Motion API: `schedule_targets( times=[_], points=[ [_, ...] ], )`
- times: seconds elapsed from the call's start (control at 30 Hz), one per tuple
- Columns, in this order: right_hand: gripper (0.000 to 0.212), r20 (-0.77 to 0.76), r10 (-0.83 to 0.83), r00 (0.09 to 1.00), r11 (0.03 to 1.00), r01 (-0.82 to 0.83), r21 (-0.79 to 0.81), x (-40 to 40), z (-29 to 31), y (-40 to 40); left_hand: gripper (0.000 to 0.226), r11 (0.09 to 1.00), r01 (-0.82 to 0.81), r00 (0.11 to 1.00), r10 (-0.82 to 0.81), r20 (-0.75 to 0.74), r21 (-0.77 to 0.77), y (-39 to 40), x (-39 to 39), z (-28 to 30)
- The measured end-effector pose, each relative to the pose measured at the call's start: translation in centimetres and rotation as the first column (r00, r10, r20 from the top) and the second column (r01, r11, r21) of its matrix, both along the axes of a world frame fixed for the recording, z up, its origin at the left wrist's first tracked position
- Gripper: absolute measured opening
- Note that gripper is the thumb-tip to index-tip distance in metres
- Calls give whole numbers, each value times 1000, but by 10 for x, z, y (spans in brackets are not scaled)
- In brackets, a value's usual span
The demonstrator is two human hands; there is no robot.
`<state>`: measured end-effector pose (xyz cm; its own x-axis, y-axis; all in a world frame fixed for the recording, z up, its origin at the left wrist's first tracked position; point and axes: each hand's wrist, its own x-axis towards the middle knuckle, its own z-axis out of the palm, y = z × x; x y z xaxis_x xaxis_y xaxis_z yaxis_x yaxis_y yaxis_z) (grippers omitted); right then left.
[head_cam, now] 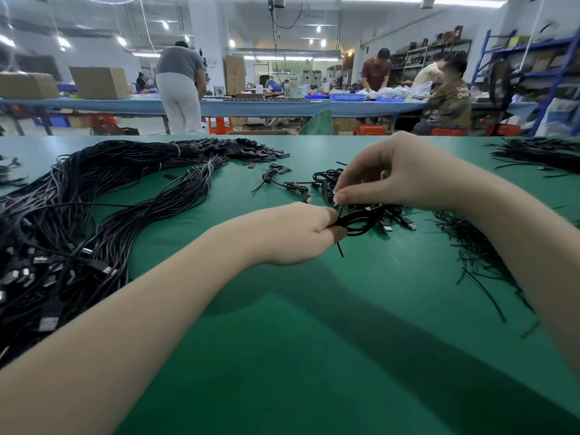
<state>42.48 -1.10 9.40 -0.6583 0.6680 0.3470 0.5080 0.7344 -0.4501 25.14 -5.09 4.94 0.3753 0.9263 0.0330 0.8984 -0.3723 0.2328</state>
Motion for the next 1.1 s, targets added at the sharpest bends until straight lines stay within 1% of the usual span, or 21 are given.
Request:
schedule_targets(
  times=[0.07, 0.1, 0.2, 0.27, 0.3, 0.33, 0.37, 0.43, 0.5, 0.53, 0.57, 0.6, 0.63, 0.7, 0.77, 0.8, 0.83, 0.87, 0.97, 1.03, 1.1],
  points=[
    [15, 60, -28, 998, 999, 26, 31, -1, 0, 0, 31, 1000, 20, 1000, -20, -9, -5, -2, 1, 0],
    [15, 84, -36, 996, 999, 35, 17, 0, 1, -1, 31, 999, 35, 999, -35, -8, -6, -2, 1, 0],
    [25, 124, -13, 992, 994, 27, -105, 8, 4, 0, 27, 996, 84, 996, -83, 36, -43, -4, 1, 3],
    [32, 107, 15, 994, 984, 4, -176, 14, 3, 4, 29, 989, 111, 990, -102, 99, -97, -5, -1, 5],
    [35, 73, 47, 996, 971, -28, -239, 17, 1, 7, 31, 981, 133, 982, -111, 154, -138, -6, -2, 7],
    [37, 21, 83, 996, 939, -71, -336, 20, -1, 10, 31, 967, 170, 966, -126, 226, -188, -7, -3, 9],
    [39, -33, 116, 993, 884, -119, -452, 24, -5, 14, 31, 946, 222, 942, -146, 302, -236, -9, -4, 12],
    [39, -146, 163, 976, 724, -219, -655, 30, -13, 20, 28, 894, 332, 883, -182, 433, -302, -12, -6, 18],
    [33, -288, 181, 940, 575, -339, -744, 32, -22, 23, 23, 849, 416, 822, -197, 534, -327, -13, -9, 20],
    [26, -350, 176, 920, 536, -388, -750, 30, -25, 23, 22, 836, 439, 792, -187, 581, -329, -13, -10, 20],
    [15, -397, 155, 905, 528, -416, -741, 26, -28, 22, 22, 833, 446, 757, -157, 635, -326, -12, -11, 20],
    [4, -441, 102, 892, 545, -421, -725, 20, -29, 21, 23, 842, 434, 708, -99, 699, -320, -11, -11, 19],
    [4, -487, 27, 873, 582, -410, -703, 13, -30, 20, 24, 860, 401, 644, -20, 765, -315, -8, -12, 19],
    [8, -562, -112, 820, 674, -353, -649, 0, -29, 18, 27, 919, 268, 526, 113, 843, -290, -2, -13, 19],
    [17, -582, -192, 791, 755, -260, -602, -12, -29, 15, 30, 961, 117, 455, 173, 874, -251, 4, -11, 15],
    [16, -576, -221, 787, 779, -213, -590, -17, -30, 14, 30, 971, 56, 424, 188, 886, -233, 7, -10, 12],
    [12, -570, -244, 785, 797, -173, -579, -22, -32, 12, 29, 977, 5, 404, 195, 894, -215, 9, -8, 10],
    [10, -566, -266, 781, 810, -137, -570, -25, -34, 10, 28, 980, -42, 404, 195, 894, -194, 11, -6, 7],
    [10, -549, -302, 779, 836, -60, -545, -29, -37, 6, 21, 978, -155, 435, 197, 879, -142, 16, -4, 2],
    [11, -542, -307, 782, 836, -51, -547, -31, -37, 5, 13, 975, -181, 418, 192, 888, -126, 18, -6, 0],
    [11, -536, -307, 786, 840, -41, -541, -32, -38, 4, 12, 976, -186, 426, 186, 886, -116, 19, -7, 0]
  ],
)
